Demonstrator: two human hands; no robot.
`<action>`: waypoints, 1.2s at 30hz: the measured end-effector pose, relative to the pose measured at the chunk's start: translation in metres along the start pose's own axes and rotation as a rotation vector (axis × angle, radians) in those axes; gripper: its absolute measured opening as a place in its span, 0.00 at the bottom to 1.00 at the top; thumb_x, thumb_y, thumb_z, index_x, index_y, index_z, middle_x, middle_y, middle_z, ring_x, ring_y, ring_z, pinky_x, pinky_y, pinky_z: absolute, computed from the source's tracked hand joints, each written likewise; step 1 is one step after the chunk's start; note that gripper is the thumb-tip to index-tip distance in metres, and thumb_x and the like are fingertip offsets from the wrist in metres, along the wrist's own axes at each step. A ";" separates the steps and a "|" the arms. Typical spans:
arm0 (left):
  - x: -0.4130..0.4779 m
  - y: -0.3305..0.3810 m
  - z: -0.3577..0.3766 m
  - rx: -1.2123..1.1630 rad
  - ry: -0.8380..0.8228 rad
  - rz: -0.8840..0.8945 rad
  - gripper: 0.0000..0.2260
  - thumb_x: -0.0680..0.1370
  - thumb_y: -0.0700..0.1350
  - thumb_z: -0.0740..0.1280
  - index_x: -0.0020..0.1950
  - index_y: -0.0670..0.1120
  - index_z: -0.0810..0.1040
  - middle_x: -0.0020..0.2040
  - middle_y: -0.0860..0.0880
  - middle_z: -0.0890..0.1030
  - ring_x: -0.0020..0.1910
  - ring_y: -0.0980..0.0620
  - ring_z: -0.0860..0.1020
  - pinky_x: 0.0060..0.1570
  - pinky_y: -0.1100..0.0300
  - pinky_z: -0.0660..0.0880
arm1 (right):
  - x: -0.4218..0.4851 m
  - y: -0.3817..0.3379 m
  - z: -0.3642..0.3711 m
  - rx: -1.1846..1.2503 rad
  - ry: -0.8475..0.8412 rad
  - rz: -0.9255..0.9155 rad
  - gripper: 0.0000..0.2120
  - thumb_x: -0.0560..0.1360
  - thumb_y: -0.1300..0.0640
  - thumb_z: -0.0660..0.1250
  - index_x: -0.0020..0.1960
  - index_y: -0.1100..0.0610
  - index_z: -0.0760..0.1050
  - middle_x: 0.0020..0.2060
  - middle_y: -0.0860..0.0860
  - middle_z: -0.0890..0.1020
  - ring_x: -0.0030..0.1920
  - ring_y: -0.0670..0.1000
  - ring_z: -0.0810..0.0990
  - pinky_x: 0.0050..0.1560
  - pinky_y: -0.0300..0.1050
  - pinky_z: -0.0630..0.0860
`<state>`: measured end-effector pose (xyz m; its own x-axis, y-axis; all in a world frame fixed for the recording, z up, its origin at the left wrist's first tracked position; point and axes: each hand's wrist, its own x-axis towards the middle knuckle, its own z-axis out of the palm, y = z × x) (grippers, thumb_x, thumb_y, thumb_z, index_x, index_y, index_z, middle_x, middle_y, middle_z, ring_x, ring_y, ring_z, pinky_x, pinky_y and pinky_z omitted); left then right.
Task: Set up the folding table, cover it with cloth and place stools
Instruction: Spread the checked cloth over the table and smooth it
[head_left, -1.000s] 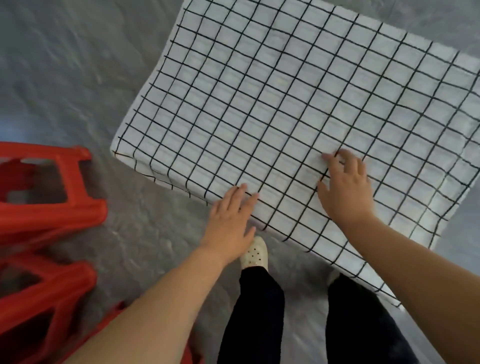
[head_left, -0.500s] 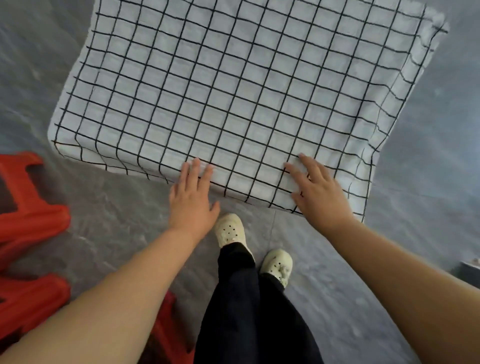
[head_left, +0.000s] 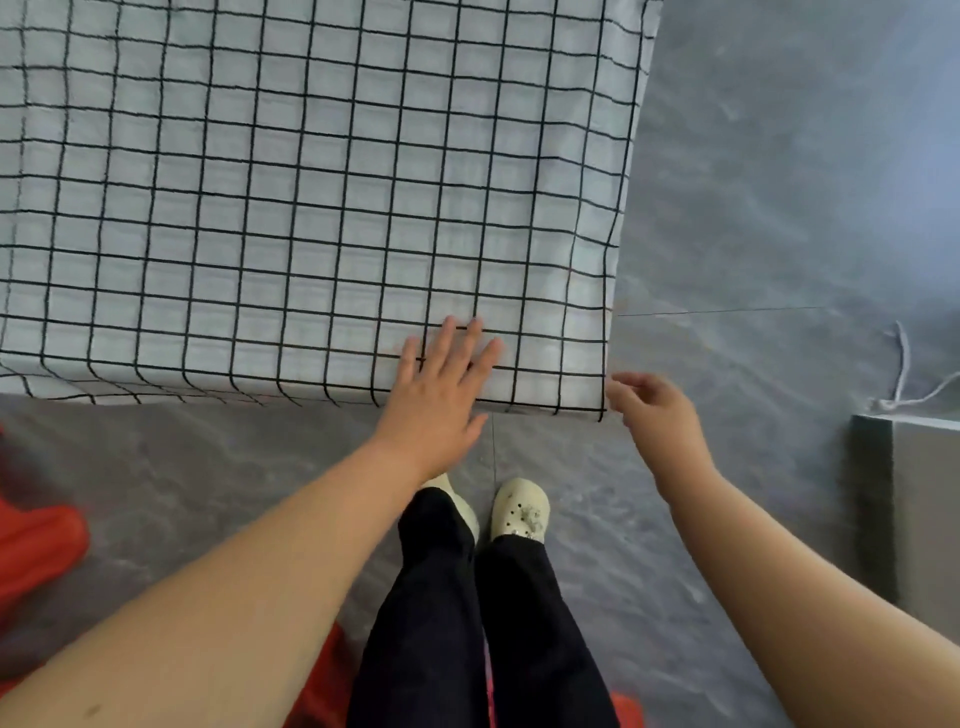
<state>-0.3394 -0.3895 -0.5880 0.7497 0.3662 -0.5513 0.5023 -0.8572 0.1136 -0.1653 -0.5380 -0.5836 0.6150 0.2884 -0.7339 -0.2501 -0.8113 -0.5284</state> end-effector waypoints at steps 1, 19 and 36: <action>0.005 0.003 -0.003 -0.008 -0.007 -0.005 0.33 0.81 0.57 0.52 0.75 0.50 0.32 0.76 0.47 0.31 0.74 0.45 0.32 0.72 0.42 0.39 | 0.001 0.002 0.000 0.008 -0.012 0.008 0.17 0.77 0.52 0.64 0.65 0.53 0.72 0.56 0.48 0.77 0.57 0.50 0.76 0.56 0.46 0.72; 0.012 0.023 0.005 0.010 -0.022 -0.064 0.36 0.79 0.57 0.57 0.77 0.49 0.37 0.76 0.47 0.33 0.75 0.44 0.33 0.73 0.41 0.41 | 0.011 0.023 -0.008 0.209 -0.136 0.026 0.10 0.75 0.56 0.68 0.36 0.52 0.74 0.30 0.45 0.74 0.32 0.44 0.69 0.42 0.39 0.69; -0.001 0.005 -0.010 -0.238 0.112 -0.246 0.28 0.79 0.54 0.59 0.76 0.50 0.55 0.77 0.47 0.54 0.75 0.46 0.53 0.69 0.48 0.59 | -0.006 0.017 -0.004 -0.137 0.187 -0.130 0.22 0.75 0.52 0.67 0.67 0.54 0.68 0.63 0.51 0.72 0.63 0.51 0.71 0.59 0.46 0.70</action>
<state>-0.3329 -0.3905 -0.5789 0.6300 0.5998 -0.4932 0.7499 -0.6349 0.1857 -0.1702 -0.5555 -0.5869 0.7663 0.3062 -0.5648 -0.0638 -0.8385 -0.5411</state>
